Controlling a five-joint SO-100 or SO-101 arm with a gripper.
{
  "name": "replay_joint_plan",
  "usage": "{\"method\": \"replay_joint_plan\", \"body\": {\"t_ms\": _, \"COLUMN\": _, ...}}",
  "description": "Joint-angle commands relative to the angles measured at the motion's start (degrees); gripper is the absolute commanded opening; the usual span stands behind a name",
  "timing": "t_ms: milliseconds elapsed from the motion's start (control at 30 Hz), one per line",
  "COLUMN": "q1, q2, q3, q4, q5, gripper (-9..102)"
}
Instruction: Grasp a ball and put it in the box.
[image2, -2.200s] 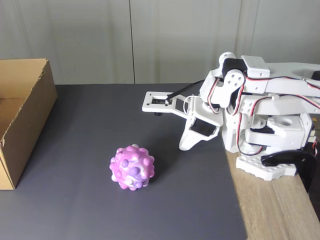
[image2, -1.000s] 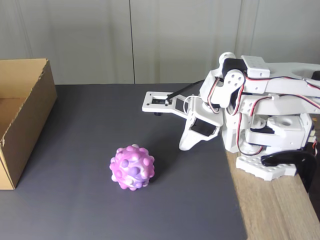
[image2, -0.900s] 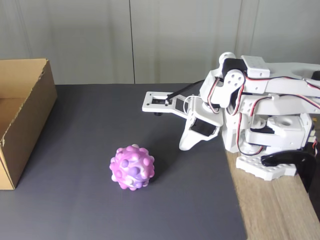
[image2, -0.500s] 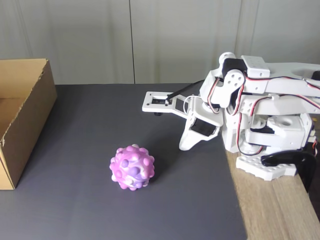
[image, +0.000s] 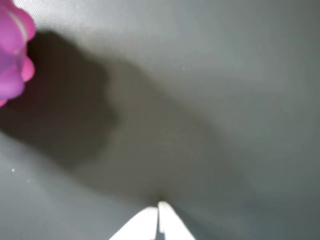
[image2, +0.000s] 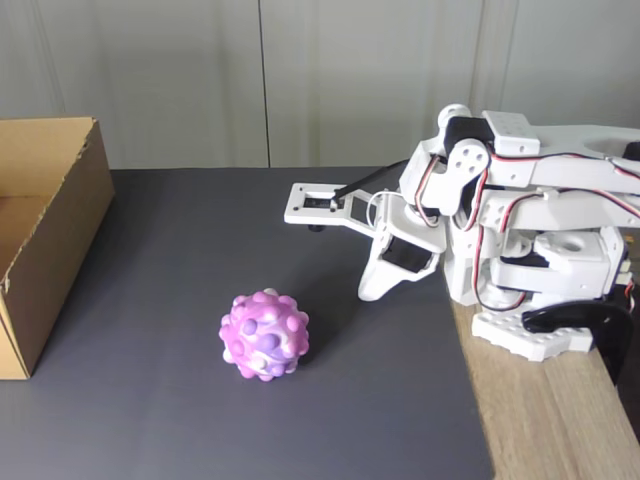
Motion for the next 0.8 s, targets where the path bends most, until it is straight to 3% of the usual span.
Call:
{"method": "replay_joint_plan", "body": {"t_ms": 0, "q1": 0.09, "q2": -0.44, "q3": 0.18, "q4": 1.32, "q5": -0.35, "gripper": 1}}
{"method": "replay_joint_plan", "body": {"t_ms": 567, "q1": 0.18, "q2": -0.44, "q3": 0.18, "q4": 1.32, "q5": -0.35, "gripper": 0}}
{"method": "replay_joint_plan", "body": {"t_ms": 767, "q1": 5.45, "q2": -0.44, "q3": 0.18, "q4": 1.32, "q5": -0.18, "gripper": 0}}
